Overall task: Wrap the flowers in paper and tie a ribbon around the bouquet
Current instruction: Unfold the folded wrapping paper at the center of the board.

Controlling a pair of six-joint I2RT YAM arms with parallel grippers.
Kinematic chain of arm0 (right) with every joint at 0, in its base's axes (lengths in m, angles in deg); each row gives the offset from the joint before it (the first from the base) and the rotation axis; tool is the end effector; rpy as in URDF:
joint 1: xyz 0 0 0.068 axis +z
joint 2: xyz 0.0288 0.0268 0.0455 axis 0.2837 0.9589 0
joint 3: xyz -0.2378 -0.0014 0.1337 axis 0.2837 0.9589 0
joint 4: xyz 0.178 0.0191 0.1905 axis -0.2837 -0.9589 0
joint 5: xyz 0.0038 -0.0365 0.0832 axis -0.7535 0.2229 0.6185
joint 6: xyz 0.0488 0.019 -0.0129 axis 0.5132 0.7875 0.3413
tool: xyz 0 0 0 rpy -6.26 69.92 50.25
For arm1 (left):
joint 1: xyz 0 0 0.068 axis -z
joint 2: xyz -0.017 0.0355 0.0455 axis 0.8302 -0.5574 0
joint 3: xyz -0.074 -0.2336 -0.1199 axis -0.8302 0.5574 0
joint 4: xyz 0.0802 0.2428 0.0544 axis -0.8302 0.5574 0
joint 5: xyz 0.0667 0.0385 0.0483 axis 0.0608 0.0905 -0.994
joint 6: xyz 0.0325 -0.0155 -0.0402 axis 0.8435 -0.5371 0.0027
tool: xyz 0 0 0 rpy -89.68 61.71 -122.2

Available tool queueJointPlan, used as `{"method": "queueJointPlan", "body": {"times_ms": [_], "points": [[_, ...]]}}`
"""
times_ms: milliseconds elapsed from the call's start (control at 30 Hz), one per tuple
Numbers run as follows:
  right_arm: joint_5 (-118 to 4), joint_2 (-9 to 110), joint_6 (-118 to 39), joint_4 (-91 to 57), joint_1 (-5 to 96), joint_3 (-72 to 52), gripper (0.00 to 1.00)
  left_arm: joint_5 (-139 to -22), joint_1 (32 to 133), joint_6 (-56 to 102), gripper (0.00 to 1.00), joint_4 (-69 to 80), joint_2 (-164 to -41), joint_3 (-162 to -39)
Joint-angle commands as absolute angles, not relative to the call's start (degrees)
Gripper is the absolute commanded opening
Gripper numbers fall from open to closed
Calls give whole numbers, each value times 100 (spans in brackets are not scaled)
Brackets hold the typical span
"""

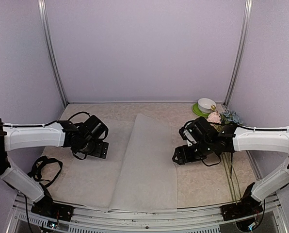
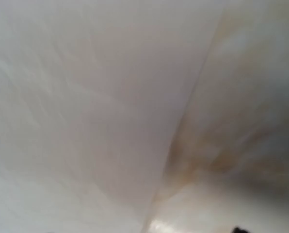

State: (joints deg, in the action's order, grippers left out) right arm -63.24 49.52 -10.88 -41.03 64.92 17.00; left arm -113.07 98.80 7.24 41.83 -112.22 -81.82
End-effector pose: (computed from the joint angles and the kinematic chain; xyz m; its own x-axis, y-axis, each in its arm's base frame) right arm 0.1828 0.2070 0.2071 -0.8858 -0.1198 -0.4484 -0.2930 0.8935 0.3402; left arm 0.2167 -0.1798 0.2016 -0.8228 0.1907 -0.5354 0.1299 0.9802 0.1494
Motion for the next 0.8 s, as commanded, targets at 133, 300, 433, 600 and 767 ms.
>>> {"method": "queueJointPlan", "body": {"times_ms": [133,300,433,600,767], "points": [[-7600,6060,-3200,-4347,6291,-319,94,-10790,10787,-904,89,4973,-10441,-7208],[-7242,7772,-4106,-4483,6036,-1751,90,-10621,11187,-1391,90,5129,-10832,-7081],[-6956,8895,-4468,-4886,5818,-2742,86,-10274,11205,-1581,90,4644,-11063,-6766],[-6506,9627,-4702,-5022,5680,-3084,82,-10227,11027,-1525,92,4153,-11484,-6548],[-6459,9558,-4540,-4818,5566,-2331,80,-10529,10580,-1063,93,3907,-12097,-6916]]}}
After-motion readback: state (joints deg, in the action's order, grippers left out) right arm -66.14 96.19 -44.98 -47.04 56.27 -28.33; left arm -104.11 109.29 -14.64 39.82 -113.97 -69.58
